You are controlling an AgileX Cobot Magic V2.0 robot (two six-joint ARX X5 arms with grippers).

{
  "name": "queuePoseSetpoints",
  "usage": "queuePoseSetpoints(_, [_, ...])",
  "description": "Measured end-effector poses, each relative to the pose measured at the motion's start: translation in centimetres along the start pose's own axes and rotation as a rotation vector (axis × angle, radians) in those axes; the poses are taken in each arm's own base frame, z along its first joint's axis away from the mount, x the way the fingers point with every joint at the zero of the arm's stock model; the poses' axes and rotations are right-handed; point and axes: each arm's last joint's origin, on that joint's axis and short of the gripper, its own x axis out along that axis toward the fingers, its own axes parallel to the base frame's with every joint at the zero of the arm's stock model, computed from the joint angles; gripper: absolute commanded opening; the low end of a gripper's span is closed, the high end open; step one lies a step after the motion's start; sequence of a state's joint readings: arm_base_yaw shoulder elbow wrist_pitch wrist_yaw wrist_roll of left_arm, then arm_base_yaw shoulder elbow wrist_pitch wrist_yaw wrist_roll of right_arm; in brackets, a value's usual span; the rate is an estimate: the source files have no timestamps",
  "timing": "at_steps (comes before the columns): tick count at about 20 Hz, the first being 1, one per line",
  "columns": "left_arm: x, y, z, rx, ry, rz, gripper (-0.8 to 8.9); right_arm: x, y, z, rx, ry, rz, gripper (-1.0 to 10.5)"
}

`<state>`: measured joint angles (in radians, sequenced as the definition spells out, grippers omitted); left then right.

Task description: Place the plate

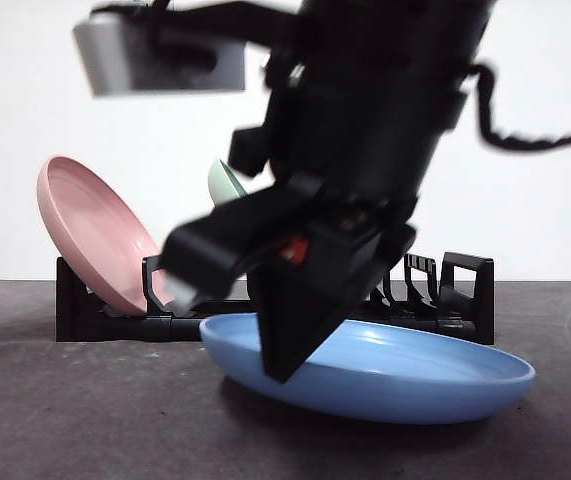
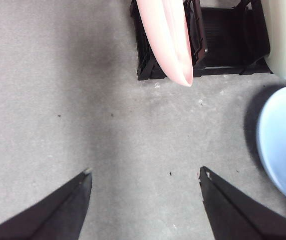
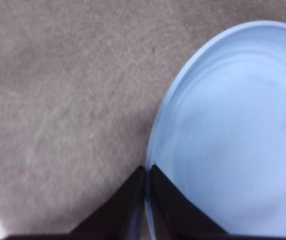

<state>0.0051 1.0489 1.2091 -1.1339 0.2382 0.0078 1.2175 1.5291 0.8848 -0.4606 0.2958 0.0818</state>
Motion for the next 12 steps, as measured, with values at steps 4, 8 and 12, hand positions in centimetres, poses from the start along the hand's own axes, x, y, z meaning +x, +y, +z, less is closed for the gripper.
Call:
queuePoseSetpoints(4, [0.0,0.0,0.0,0.000,0.000,0.000,3.44,0.5,0.2,0.6,0.015,-0.048,0.015,0.1])
queuePoseSetpoints(8, [0.0,0.0,0.0,0.000,0.000,0.000,3.44,0.4,0.3,1.2,0.028,-0.110,0.050,1.0])
queuePoseSetpoints(12, [0.0,0.0,0.0,0.000,0.000,0.000,3.44,0.6,0.6,1.2,0.023,-0.110,0.089,2.1])
